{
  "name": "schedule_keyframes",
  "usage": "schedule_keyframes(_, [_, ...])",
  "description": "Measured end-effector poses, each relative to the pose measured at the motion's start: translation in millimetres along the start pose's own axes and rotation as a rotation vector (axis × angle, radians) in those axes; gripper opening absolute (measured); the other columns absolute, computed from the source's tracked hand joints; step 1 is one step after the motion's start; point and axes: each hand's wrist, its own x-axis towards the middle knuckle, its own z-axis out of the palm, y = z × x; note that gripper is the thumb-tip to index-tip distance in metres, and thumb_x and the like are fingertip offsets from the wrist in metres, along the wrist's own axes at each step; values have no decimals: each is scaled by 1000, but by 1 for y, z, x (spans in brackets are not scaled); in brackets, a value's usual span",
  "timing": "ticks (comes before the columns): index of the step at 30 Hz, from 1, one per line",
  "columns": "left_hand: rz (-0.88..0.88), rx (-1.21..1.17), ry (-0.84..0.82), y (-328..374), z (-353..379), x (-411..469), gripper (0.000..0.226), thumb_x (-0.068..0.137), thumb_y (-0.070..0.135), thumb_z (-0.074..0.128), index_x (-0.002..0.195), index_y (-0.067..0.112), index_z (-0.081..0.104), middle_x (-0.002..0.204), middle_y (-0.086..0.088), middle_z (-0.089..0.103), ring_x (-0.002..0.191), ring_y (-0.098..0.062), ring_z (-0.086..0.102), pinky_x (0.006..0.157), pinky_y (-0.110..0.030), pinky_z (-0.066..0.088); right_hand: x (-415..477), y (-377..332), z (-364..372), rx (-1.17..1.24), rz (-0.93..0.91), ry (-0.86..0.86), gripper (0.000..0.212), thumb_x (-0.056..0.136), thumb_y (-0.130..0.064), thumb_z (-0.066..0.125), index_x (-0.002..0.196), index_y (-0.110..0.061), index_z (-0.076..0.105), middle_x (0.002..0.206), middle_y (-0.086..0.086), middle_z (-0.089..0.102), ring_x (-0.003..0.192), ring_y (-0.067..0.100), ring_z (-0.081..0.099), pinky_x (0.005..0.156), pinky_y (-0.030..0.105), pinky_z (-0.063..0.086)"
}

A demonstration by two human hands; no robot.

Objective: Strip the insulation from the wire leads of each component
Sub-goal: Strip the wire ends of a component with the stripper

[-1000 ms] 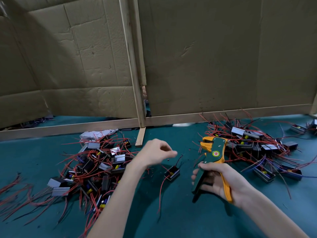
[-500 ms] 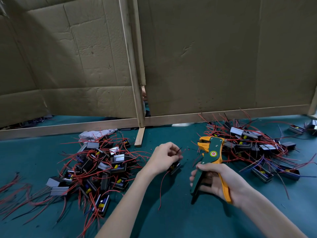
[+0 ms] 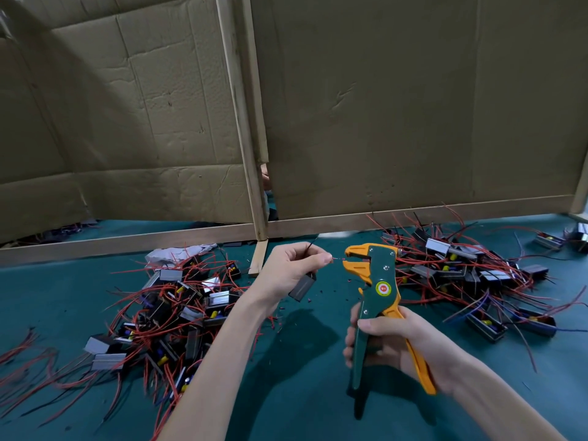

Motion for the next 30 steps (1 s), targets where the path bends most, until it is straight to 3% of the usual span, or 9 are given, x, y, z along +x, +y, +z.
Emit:
schedule_keyframes(5, [-6,31,-38,0,3,0,11,85,14,68,74,14,67,60,13,58,58,-2,49,60,-12,44,-3,-1,3,-50,-23,-58,27,66,-12,78,89,-4,68,86,29,63,79,41,65,74,47,55])
schedule_keyframes(16, [-20,41,-100,1,1,-1,13,86,13,67,74,18,69,69,9,61,65,-7,50,65,-17,44,-3,-2,6,-106,-6,-13,24,62,-17,81,81,-7,70,78,25,62,71,38,64,71,47,55])
schedule_keyframes(23, [-17,33,-131,4,-2,-1,9,87,15,66,78,15,68,67,11,60,65,-7,50,63,-16,44,-6,3,18,-140,55,185,26,61,-15,88,65,-9,63,58,18,53,46,28,53,50,33,50])
schedule_keyframes(26, [-51,-3,-144,0,-1,-1,15,94,16,57,88,14,70,67,9,62,68,-7,51,63,-16,40,-3,11,23,-153,38,312,35,67,-20,82,52,-10,52,50,11,46,38,23,44,41,27,42])
schedule_keyframes(28, [-84,-35,-160,-4,3,-1,21,98,13,49,97,15,70,74,7,66,74,-6,56,67,-15,39,0,13,19,-115,5,370,35,74,-19,74,53,-9,49,50,10,45,38,22,44,40,27,40])
schedule_keyframes(30, [-45,-15,-161,-8,8,-1,23,98,7,47,105,14,68,78,5,67,74,-1,61,67,-10,44,1,9,17,20,-48,327,17,75,-13,70,67,-6,57,58,16,53,46,27,54,45,31,49])
